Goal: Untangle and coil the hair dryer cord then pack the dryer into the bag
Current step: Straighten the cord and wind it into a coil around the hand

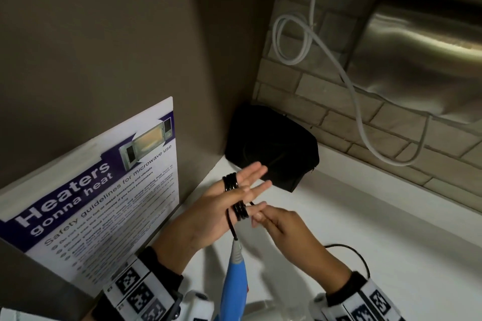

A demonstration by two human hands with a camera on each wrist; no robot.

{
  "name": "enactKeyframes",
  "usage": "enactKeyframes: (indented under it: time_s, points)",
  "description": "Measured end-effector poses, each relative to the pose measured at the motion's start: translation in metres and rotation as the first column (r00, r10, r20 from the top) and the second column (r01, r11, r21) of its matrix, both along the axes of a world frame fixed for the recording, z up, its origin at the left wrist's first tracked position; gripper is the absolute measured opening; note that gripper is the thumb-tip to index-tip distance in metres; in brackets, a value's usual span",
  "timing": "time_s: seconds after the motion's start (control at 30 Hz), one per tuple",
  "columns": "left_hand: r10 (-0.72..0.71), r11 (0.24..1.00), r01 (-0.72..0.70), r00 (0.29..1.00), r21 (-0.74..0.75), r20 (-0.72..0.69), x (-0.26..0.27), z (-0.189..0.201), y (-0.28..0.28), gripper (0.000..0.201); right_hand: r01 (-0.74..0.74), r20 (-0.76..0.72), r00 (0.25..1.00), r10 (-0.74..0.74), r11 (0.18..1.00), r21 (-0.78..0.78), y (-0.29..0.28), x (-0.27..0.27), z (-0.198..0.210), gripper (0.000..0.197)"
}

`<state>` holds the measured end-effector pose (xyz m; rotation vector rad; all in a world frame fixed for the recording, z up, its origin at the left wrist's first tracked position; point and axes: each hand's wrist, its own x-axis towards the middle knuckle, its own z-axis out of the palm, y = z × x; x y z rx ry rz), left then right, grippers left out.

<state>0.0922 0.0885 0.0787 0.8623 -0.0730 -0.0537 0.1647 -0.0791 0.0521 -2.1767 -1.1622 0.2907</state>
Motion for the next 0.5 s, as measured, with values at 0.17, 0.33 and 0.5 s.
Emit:
enactKeyframes:
  time_s: [0.17,0.33,0.5]
  points:
    - [0.278,0.960,-0.281,0.957,-0.022,-0.083,0.013,-0.011,0.012,0.054,-0.051,0.032,0.998,0.057,0.986,-0.156,-0.019,-0.027,-0.001,0.030]
    - [0.423,0.905,-0.424,0.896,0.024,-0.137,0.019,-0.016,0.024,0.049,-0.064,0.024,0.997,0.075,0.953,-0.294,-0.033,-0.044,0.001,0.024]
    - [0.448,0.891,-0.427,0.881,0.153,-0.152,0.021,-0.026,0.023,0.051,-0.065,0.076,0.992,0.099,0.927,-0.368,-0.032,-0.056,0.021,0.030]
